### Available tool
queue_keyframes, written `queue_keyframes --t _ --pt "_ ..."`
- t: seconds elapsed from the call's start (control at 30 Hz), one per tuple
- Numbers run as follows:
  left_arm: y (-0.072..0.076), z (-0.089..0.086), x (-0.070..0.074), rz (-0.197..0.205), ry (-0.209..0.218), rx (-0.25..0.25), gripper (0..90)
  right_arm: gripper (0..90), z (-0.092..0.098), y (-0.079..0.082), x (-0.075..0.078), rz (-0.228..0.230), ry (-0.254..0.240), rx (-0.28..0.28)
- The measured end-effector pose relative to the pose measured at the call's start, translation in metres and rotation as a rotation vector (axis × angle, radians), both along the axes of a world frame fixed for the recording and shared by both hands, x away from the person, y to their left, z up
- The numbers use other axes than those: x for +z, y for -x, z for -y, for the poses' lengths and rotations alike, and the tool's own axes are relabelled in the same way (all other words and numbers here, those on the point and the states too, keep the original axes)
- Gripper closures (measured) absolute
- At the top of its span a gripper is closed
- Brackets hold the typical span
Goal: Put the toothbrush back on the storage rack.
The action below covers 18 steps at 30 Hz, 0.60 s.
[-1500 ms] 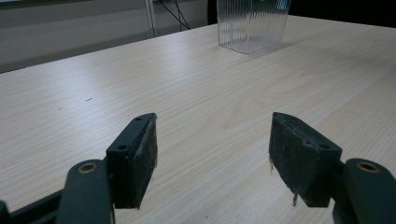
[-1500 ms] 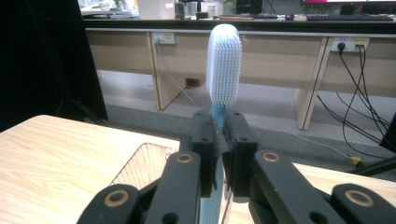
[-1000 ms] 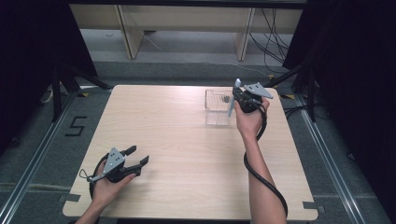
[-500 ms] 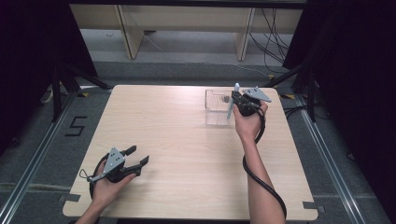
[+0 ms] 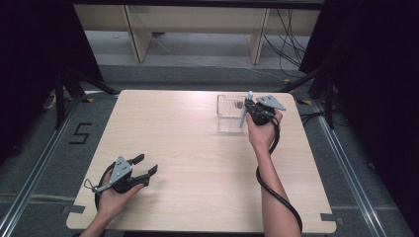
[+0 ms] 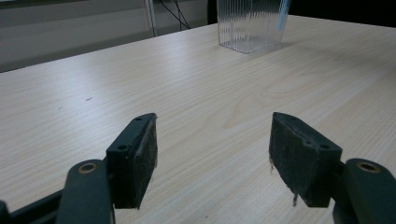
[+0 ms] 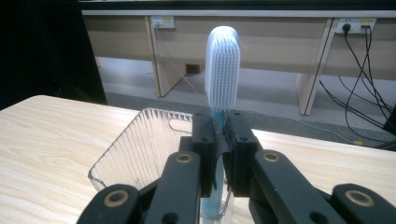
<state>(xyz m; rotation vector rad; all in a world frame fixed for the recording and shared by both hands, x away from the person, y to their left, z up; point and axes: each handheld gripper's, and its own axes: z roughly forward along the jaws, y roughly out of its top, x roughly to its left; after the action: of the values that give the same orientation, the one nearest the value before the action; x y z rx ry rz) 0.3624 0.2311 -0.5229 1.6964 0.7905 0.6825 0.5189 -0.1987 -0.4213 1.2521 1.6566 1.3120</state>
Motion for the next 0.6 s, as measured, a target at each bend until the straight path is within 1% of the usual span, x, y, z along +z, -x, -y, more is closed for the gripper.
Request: queue_keyframes --t 0.03,0.07,0.17,0.2,0.23,0.33,0.37,0.47,0.5,0.6 --pt "0.000 0.000 0.000 0.000 0.000 0.000 32.0 84.5 0.000 0.000 0.000 0.000 0.000 0.000" --pt "0.002 0.000 0.001 -0.016 -0.008 0.012 32.0 84.4 0.000 0.000 -0.002 -0.005 -0.003 0.001" --pt "0.002 0.000 0.001 -0.015 -0.010 0.012 32.0 84.4 0.001 -0.001 -0.003 -0.003 0.008 -0.001" --pt "0.002 0.000 0.001 -0.015 -0.010 0.012 32.0 84.4 0.001 -0.001 -0.005 -0.002 0.006 -0.006" --pt "0.002 0.000 0.001 -0.014 -0.012 0.011 32.1 84.4 0.000 0.000 -0.005 -0.012 0.003 -0.006" --pt "0.002 0.000 0.001 -0.015 -0.012 0.012 32.0 84.4 0.000 0.000 -0.006 -0.012 -0.002 -0.003" --pt "0.002 0.000 0.001 -0.015 -0.014 0.011 32.1 84.4 -0.001 -0.001 -0.007 -0.020 -0.008 -0.003" --pt "0.002 0.000 0.001 -0.017 -0.010 0.012 32.1 84.4 0.000 -0.001 -0.010 -0.015 0.009 -0.003" --pt "0.002 0.000 0.001 -0.017 -0.010 0.012 32.0 84.4 0.000 -0.002 -0.010 -0.010 0.017 0.006" --pt "0.001 0.000 0.001 -0.010 -0.008 0.006 32.0 84.3 0.000 -0.001 -0.012 -0.010 0.019 -0.002"
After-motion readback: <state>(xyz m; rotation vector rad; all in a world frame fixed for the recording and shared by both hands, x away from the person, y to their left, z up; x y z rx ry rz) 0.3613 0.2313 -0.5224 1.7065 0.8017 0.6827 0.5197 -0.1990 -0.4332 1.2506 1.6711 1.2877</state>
